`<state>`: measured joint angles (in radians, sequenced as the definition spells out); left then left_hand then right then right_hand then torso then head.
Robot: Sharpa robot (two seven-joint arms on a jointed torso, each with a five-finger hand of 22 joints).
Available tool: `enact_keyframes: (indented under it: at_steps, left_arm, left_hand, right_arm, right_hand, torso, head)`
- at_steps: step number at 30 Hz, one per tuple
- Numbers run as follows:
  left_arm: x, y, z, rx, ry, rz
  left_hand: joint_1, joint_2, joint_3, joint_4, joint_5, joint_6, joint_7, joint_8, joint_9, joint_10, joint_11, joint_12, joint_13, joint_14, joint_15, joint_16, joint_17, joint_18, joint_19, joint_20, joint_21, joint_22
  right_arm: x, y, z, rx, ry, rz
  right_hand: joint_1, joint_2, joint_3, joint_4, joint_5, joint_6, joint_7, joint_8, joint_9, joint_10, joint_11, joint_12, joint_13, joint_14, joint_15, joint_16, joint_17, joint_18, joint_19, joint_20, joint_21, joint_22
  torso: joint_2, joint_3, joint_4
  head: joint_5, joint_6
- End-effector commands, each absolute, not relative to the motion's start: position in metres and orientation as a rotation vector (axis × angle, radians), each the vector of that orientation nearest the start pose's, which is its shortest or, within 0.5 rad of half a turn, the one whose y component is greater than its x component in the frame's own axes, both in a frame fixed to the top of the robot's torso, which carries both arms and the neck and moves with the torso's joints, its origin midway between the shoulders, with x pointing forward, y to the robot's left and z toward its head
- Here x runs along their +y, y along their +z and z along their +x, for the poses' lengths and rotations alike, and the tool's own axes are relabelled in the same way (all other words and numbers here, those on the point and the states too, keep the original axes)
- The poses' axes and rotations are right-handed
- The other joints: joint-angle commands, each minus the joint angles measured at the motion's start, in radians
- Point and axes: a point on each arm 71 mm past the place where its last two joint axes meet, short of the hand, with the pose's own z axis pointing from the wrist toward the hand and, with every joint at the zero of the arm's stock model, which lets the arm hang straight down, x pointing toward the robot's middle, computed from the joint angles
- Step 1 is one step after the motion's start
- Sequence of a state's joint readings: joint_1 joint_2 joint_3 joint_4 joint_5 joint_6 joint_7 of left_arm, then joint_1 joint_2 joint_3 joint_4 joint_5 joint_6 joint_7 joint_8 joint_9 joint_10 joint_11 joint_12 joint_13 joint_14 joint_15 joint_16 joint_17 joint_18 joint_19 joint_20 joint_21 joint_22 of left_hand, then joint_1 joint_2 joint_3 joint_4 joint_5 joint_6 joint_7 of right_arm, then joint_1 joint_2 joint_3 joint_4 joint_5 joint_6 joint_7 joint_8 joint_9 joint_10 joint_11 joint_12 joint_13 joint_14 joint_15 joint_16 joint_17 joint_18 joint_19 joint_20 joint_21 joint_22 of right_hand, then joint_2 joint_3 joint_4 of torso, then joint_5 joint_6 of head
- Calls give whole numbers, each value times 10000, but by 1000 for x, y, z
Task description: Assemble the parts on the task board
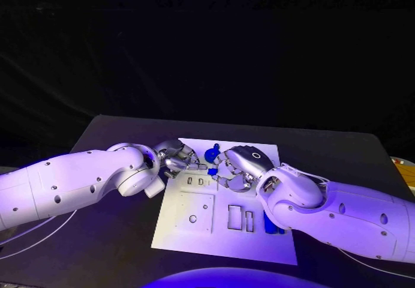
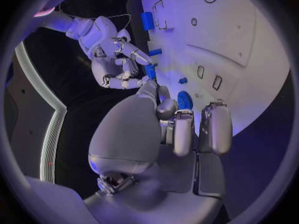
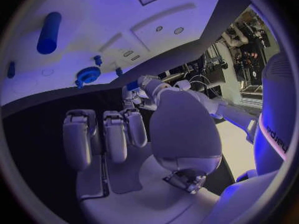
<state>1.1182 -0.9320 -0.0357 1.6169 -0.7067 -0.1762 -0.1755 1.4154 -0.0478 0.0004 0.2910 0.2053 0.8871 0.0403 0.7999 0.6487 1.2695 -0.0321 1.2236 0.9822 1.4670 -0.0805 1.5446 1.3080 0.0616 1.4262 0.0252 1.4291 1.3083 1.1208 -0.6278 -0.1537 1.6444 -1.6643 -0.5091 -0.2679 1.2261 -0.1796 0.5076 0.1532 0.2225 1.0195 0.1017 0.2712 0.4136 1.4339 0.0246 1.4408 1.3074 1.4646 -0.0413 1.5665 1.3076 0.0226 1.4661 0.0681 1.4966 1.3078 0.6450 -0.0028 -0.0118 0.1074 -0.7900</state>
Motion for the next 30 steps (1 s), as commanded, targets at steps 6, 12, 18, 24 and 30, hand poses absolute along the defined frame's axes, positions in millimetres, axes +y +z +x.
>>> enact_keyframes:
  at_steps: [6,12,18,24,30]
  left_arm:
    - [215,-236,444,21329,-9546,-5963]
    - [213,-236,444,21346,-9554,-5938]
    - [212,-237,444,21369,-9570,-5946]
    - [212,-237,444,21473,-9531,-5910]
    - [211,-238,444,21540,-9454,-5851]
  left_hand:
    - [-41,-43,-70,-7,-7,31,-93,114,84,122,-26,91,55,917,-69,63,2210,-76,88,-2,86,310]
    - [-184,-42,-111,23,-6,30,-102,193,178,143,-37,115,79,924,-83,74,2231,-84,111,-18,111,354]
    - [-212,-32,-115,23,-4,29,-106,207,196,160,-39,134,108,928,-85,80,2245,-91,128,-20,129,384]
    - [-97,-33,-62,-20,12,23,-155,273,283,189,-79,166,149,939,-112,99,2284,-104,160,-34,164,445]
    - [76,-68,8,-31,19,10,-184,314,355,216,-107,198,200,950,-139,118,2322,-115,188,-53,196,501]
  right_arm:
    - [-66,-227,410,15668,8129,-3221]
    - [-66,-227,411,15696,8105,-3250]
    - [-65,-227,411,15690,8102,-3260]
    - [-65,-226,411,15507,8168,-3199]
    - [-65,-222,410,15130,8342,-3023]
  right_hand:
    - [77,51,-3,59,65,23,-53,129,383,21,-34,-15,1108,1047,-28,14,2568,-80,798,-51,38,2436]
    - [77,51,-3,59,65,23,-53,129,383,21,-34,-15,1108,1047,-28,14,2568,-80,798,-51,38,2436]
    - [77,51,-3,59,65,23,-53,129,383,21,-34,-15,1108,1047,-28,14,2568,-80,798,-51,38,2436]
    - [60,48,-1,78,85,24,-56,141,389,29,-35,-10,1115,1048,-28,16,2573,-83,803,-53,52,2440]
    - [62,50,4,79,91,28,-59,147,391,44,-37,3,1131,1047,-29,14,2567,-87,810,-53,70,2445]
  torso:
    - [0,11,-4]
    - [-5,8,0]
    - [-6,12,6]
    - [3,8,6]
    - [1,8,14]
  head:
    - [-9,10]
    - [-23,-7]
    - [-33,-8]
    - [-27,-24]
    - [-18,-37]
